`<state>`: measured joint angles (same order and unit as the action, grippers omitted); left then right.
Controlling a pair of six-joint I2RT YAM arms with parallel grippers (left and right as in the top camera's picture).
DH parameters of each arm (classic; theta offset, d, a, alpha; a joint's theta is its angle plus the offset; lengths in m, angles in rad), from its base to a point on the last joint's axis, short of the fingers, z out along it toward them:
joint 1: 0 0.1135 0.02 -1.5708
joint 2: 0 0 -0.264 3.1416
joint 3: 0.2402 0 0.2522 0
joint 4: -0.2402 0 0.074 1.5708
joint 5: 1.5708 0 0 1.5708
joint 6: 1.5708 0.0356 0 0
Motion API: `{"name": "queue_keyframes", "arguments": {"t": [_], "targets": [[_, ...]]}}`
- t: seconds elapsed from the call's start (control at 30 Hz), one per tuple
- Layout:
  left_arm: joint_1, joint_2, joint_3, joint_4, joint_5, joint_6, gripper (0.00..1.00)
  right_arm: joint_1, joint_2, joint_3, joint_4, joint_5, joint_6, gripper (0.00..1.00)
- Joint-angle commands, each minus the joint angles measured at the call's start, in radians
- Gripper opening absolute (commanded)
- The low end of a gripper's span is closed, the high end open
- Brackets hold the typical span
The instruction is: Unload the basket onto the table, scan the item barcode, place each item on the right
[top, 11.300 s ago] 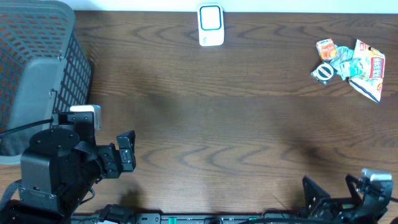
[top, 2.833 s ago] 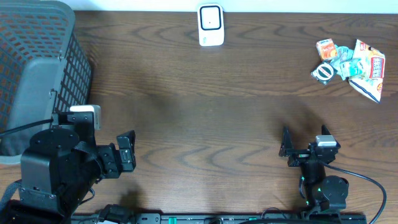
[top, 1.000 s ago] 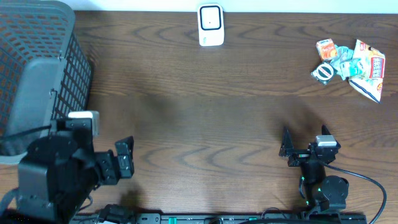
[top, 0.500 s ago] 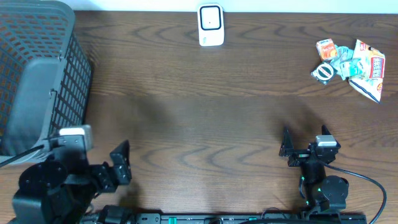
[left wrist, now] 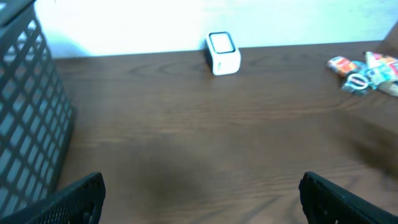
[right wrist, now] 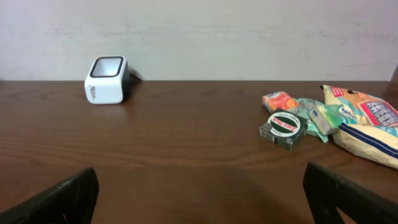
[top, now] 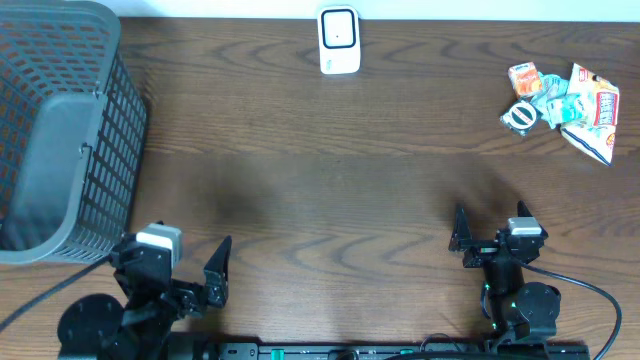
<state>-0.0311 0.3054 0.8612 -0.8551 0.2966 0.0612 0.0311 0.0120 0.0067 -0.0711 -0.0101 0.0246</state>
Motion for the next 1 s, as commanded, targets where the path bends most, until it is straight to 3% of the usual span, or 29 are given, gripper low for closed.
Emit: {"name": "queue_keyframes", "arguments": {"t": [0.0, 0.2, 0.7, 0.97], "targets": [[0.035, -0.060, -0.047, 0.013, 0.035, 0.021, 0.98, 0.000, -0.006, -0.001, -0.005, 0.007, -0.007, 0.99], [0.047, -0.080, -0.134, 0.039, 0.036, 0.020, 0.98, 0.001, -0.006, -0.001, -0.005, 0.007, -0.007, 0.99], [0.050, -0.274, -0.446, 0.465, 0.036, -0.041, 0.98, 0.000, -0.006, -0.001, -0.005, 0.007, -0.007, 0.99], [0.097, -0.304, -0.599, 0.687, 0.036, -0.172, 0.98, 0.001, -0.006, -0.001, -0.005, 0.007, -0.007, 0.99]]}}
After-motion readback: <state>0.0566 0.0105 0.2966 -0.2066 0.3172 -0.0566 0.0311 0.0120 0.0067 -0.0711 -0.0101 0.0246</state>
